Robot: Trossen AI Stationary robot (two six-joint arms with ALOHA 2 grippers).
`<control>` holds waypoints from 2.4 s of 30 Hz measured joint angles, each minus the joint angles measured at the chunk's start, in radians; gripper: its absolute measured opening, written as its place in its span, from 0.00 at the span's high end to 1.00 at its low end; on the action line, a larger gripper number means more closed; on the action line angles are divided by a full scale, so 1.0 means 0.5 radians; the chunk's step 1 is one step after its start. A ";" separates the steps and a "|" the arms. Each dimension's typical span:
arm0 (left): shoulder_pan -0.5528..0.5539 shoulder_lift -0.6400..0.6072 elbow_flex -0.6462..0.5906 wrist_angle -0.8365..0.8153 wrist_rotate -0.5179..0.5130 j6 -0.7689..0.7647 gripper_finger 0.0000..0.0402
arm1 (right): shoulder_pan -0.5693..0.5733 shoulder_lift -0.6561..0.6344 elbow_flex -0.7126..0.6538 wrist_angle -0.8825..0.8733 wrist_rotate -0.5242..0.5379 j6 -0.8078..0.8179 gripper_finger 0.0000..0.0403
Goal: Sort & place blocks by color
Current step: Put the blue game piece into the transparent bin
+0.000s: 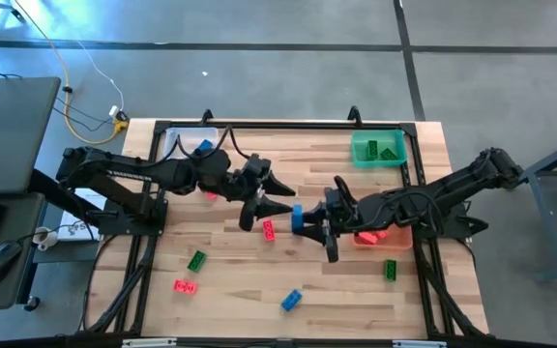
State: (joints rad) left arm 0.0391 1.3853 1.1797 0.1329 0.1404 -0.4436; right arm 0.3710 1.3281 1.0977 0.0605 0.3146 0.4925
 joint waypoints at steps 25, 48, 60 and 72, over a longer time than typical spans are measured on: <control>-0.001 0.005 0.000 0.101 -0.049 0.019 0.41 | -0.118 -0.127 0.002 0.012 -0.008 -0.091 0.74; 0.071 0.251 -0.001 0.408 -0.075 -0.079 0.47 | -0.148 -0.125 0.002 -0.211 0.000 -0.002 0.74; 0.087 0.249 0.002 0.385 -0.034 -0.069 0.73 | -0.146 -0.126 0.002 -0.244 0.029 0.006 0.61; 0.161 0.088 0.002 -0.342 -0.059 0.062 0.73 | -0.152 -0.127 0.001 -0.346 0.055 0.002 0.37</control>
State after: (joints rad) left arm 0.1198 1.4295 1.1805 -0.0380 0.1107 -0.4129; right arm 0.2950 1.2648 1.0981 -0.1125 0.3421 0.4935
